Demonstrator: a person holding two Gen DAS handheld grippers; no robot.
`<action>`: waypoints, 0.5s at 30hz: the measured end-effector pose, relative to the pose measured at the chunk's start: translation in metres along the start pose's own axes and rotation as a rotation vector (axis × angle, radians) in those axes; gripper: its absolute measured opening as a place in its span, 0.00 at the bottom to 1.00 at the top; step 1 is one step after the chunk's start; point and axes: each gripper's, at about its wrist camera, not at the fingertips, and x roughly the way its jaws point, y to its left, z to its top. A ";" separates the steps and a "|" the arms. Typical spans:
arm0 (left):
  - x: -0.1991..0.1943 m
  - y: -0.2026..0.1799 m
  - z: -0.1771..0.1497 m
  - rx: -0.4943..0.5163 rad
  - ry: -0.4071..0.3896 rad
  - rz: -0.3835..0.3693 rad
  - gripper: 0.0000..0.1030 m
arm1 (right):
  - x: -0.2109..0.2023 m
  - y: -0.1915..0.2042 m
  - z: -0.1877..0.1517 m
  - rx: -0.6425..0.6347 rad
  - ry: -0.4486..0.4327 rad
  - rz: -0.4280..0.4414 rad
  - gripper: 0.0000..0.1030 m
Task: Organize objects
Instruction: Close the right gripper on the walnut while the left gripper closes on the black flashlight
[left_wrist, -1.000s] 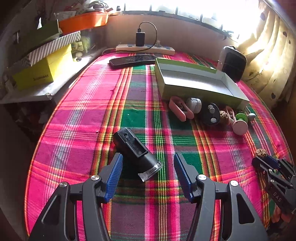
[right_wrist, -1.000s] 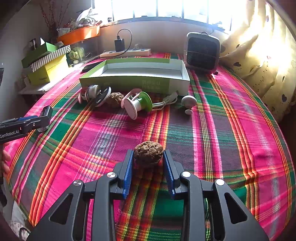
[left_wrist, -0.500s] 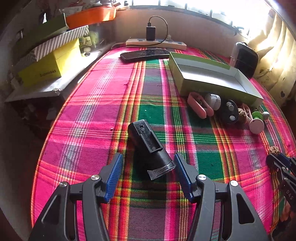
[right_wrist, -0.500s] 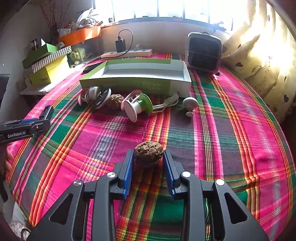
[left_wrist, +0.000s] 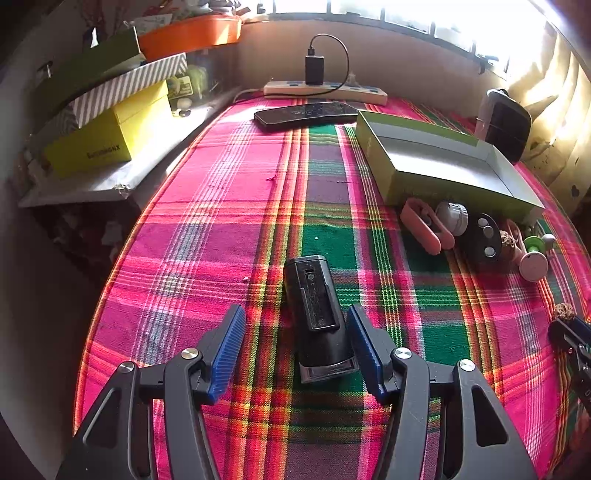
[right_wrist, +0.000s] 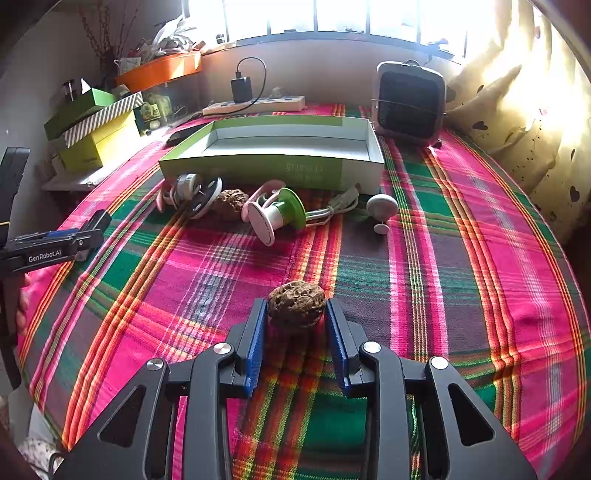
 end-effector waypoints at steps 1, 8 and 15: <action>0.000 0.000 0.000 0.001 -0.002 -0.002 0.53 | 0.000 0.000 0.000 0.000 0.001 0.000 0.32; -0.001 -0.002 0.002 0.011 -0.008 -0.017 0.31 | 0.000 0.000 0.000 -0.001 0.002 -0.001 0.32; 0.000 -0.002 0.003 0.015 -0.009 -0.042 0.25 | 0.002 0.000 0.001 0.000 0.007 -0.002 0.32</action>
